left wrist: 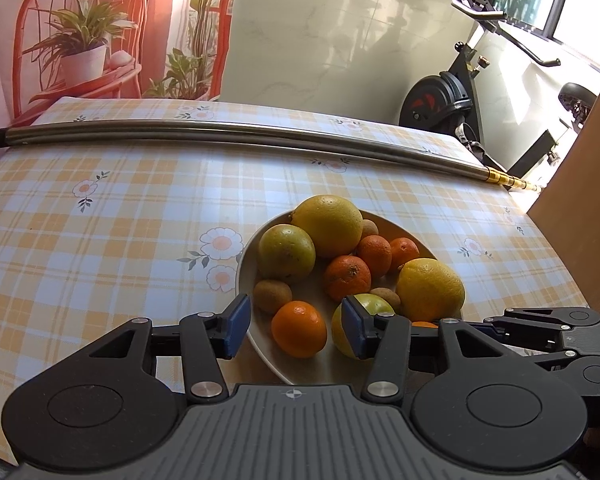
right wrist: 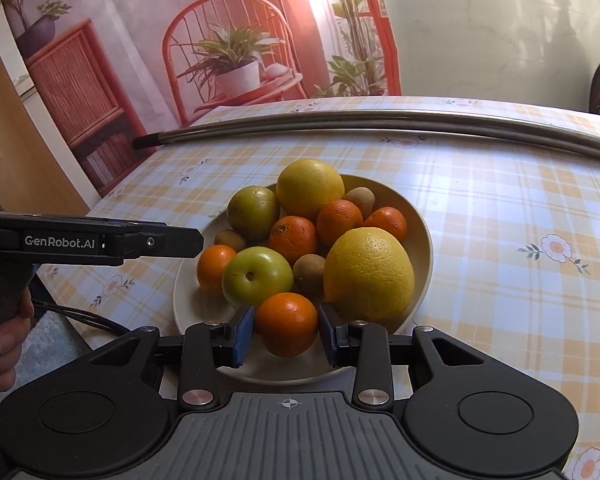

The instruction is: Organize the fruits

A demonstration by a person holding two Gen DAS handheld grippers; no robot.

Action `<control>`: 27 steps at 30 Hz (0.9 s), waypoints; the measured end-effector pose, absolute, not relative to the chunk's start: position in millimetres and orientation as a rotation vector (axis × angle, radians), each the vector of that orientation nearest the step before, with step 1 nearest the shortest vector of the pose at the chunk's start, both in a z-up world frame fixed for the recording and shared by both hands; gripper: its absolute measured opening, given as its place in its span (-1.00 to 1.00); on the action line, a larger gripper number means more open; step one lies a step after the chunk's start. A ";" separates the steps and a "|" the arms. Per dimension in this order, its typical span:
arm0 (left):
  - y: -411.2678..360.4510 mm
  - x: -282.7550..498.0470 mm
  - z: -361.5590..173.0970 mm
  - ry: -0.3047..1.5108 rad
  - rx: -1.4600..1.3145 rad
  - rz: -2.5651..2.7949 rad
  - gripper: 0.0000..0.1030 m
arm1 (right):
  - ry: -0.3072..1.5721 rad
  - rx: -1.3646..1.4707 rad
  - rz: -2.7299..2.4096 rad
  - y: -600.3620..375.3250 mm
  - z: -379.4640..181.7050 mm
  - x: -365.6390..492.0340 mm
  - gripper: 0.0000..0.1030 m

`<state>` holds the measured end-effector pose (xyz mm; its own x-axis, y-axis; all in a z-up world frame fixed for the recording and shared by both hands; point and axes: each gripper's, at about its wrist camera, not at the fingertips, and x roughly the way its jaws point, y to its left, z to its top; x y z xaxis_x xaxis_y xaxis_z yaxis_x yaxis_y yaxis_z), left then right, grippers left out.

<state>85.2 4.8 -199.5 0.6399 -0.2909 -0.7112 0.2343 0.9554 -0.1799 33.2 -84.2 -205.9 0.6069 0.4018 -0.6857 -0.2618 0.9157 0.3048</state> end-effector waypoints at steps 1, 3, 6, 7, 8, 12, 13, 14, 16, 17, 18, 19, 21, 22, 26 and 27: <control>4.7 85.6 -199.7 0.824 -0.073 -0.299 0.02 | 0.839 0.180 0.391 -83.2 -206.5 34.6 -0.37; 4.8 85.6 -200.0 0.825 -0.073 -0.297 0.03 | 0.841 0.178 0.402 -81.2 -207.2 37.1 -0.37; 5.2 86.0 -200.7 0.829 -0.072 -0.293 0.03 | 0.835 0.172 0.415 -78.0 -205.9 39.8 -0.38; 5.2 86.1 -200.7 0.829 -0.071 -0.293 0.03 | 0.834 0.174 0.417 -77.5 -205.5 40.8 -0.38; 5.1 86.1 -200.7 0.829 -0.070 -0.293 0.04 | 0.833 0.173 0.419 -76.9 -205.4 41.5 -0.38; 5.1 86.2 -200.6 0.829 -0.069 -0.291 0.04 | 0.831 0.160 0.419 -75.4 -204.4 40.0 -0.35; 5.1 86.2 -200.6 0.829 -0.069 -0.290 0.04 | 0.827 0.154 0.415 -75.3 -203.8 39.2 -0.35; 5.2 86.3 -200.5 0.829 -0.069 -0.289 0.05 | 0.821 0.148 0.409 -75.2 -202.8 38.1 -0.35; 5.0 86.4 -200.5 0.829 -0.069 -0.290 0.05 | 0.809 0.140 0.400 -75.5 -200.9 36.1 -0.35; 5.1 86.3 -200.5 0.828 -0.068 -0.290 0.06 | 0.804 0.139 0.398 -76.1 -200.1 35.2 -0.35; 5.2 86.2 -200.4 0.827 -0.068 -0.290 0.06 | 0.800 0.142 0.398 -77.0 -199.8 35.0 -0.35; 5.4 86.2 -200.3 0.827 -0.068 -0.290 0.06 | 0.795 0.147 0.396 -78.4 -199.2 34.4 -0.35; 5.7 86.0 -200.2 0.826 -0.069 -0.288 0.08 | 0.785 0.156 0.394 -81.2 -197.9 33.7 -0.35; 5.8 85.9 -200.1 0.825 -0.070 -0.287 0.08 | 0.779 0.159 0.393 -82.5 -196.9 33.3 -0.35; 6.2 86.2 -200.0 0.825 -0.070 -0.287 0.10 | 0.751 0.162 0.387 -88.2 -190.1 32.7 -0.16; 6.3 86.2 -200.1 0.825 -0.070 -0.287 0.11 | 0.740 0.165 0.393 -90.6 -187.8 33.6 -0.11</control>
